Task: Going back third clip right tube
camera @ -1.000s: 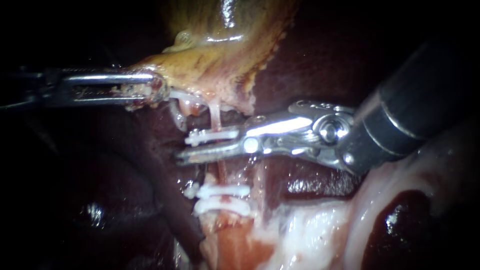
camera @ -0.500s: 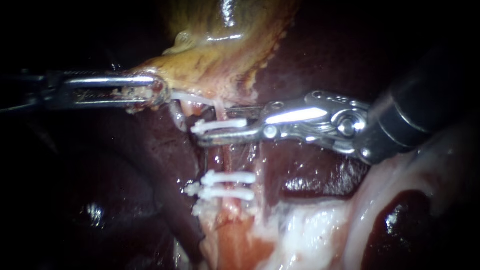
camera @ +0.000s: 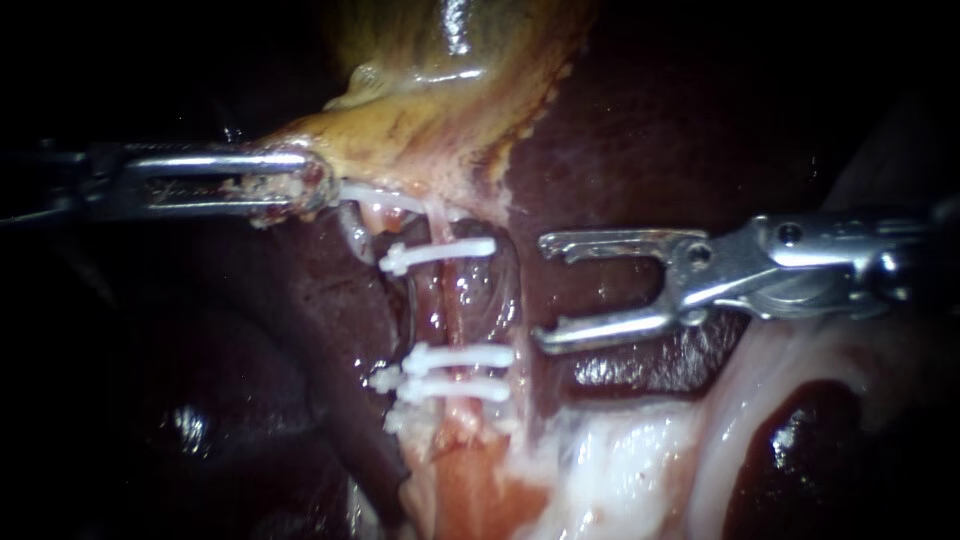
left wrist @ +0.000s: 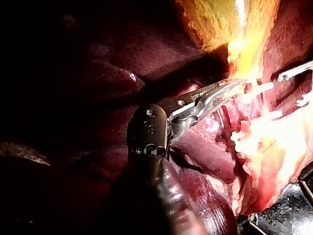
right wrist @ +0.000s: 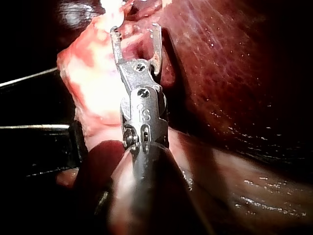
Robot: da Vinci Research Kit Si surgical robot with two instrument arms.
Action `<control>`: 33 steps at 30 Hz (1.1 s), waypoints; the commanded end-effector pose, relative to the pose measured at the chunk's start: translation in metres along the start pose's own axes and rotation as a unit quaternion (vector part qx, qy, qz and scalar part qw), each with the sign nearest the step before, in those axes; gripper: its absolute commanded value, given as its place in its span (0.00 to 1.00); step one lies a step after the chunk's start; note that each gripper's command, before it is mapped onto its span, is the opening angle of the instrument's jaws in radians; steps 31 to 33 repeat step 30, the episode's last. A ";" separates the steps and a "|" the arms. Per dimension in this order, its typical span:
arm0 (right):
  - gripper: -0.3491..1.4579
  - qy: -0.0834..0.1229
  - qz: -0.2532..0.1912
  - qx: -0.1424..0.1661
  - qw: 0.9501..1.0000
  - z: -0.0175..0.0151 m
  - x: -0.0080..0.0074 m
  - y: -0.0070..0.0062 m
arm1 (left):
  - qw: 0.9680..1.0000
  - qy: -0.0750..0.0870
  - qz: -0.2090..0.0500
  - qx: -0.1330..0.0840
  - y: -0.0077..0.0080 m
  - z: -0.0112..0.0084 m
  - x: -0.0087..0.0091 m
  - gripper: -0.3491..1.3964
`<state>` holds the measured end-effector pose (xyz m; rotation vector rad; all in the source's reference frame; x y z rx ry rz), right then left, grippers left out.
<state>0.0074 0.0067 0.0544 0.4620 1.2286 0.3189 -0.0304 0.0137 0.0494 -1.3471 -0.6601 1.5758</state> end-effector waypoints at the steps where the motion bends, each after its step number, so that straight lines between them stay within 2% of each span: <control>1: 0.47 0.000 -0.006 0.001 1.000 -0.0004 -0.0001 0.0000 | 1.000 0.000 0.000 0.000 0.0000 0.0000 0.0000 0.00; 8: 0.47 0.000 -0.012 0.004 1.000 -0.0017 -0.0002 -0.0001 | 1.000 0.001 0.001 0.001 -0.0006 0.0009 -0.0003 0.00; 16: 0.47 0.000 -0.012 0.005 1.000 -0.0018 -0.0001 -0.0004 | 1.000 0.006 0.007 0.005 -0.0027 0.0039 -0.0020 0.00; 21: 0.47 0.000 -0.012 0.005 1.000 -0.0019 -0.0001 -0.0004 | 1.000 0.001 0.010 0.006 -0.0034 0.0051 -0.0026 0.00; 33: 0.47 0.000 -0.015 0.006 1.000 -0.0019 0.0000 -0.0006 | 1.000 0.001 0.010 0.004 -0.0033 0.0051 -0.0027 0.00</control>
